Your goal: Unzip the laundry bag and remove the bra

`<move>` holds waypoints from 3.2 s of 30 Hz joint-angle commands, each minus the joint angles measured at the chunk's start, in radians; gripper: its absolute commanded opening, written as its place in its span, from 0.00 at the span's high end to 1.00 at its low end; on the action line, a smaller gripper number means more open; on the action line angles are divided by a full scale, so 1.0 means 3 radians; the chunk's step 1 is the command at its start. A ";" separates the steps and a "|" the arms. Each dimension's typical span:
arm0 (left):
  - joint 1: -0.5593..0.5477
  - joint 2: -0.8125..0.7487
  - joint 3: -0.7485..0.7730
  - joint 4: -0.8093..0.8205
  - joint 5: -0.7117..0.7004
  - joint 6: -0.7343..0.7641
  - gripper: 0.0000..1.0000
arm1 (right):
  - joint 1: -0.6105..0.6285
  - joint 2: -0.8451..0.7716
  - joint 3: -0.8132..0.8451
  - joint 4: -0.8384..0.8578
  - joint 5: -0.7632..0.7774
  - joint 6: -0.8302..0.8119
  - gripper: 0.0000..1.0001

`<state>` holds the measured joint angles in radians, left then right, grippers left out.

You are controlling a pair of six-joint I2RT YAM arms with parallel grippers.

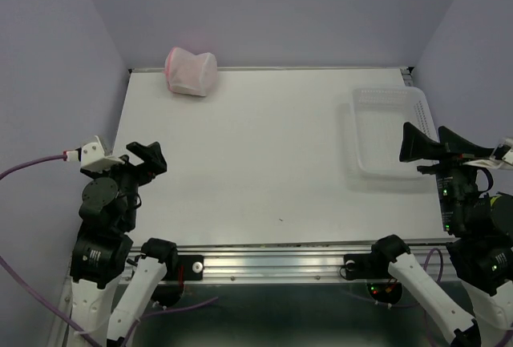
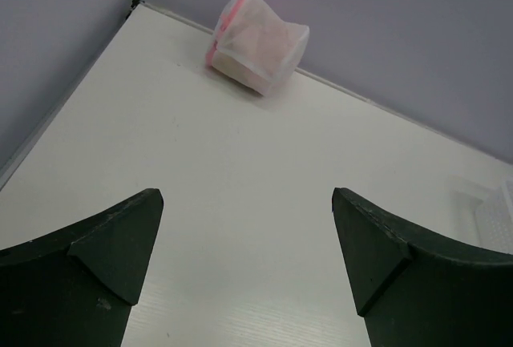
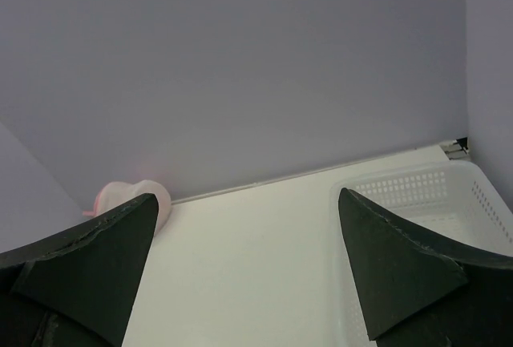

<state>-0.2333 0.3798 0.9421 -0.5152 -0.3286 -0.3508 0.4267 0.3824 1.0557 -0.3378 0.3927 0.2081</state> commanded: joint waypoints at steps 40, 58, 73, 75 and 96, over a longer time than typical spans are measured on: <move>0.1064 0.6188 0.3481 0.2080 0.1529 0.1093 0.03 | 0.0015 0.0504 -0.0630 0.0195 -0.1370 0.0181 0.00; 0.1064 0.5721 0.2981 0.2142 0.1883 0.0965 1.00 | 0.0015 0.0561 -0.0697 0.0257 -0.1580 0.0227 0.00; -0.0663 0.3276 0.1002 0.0711 -0.0874 0.0455 1.00 | 0.0015 0.1312 -0.0553 0.0098 -0.2234 0.0482 0.00; -0.1101 0.3209 0.0834 0.0436 -0.1472 0.0225 1.00 | 0.0015 0.1262 -0.0624 0.0179 -0.2224 0.0508 0.00; -0.2284 0.4511 0.1287 -0.2041 -0.2954 -0.2272 0.54 | 0.0015 0.1205 -0.0921 0.0241 -0.2194 0.0508 0.00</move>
<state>-0.8089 1.6405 1.2369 -1.0767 -1.1587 -0.9318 0.4267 0.7544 0.8013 -0.3138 -0.2626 0.3599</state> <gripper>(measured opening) 0.224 0.998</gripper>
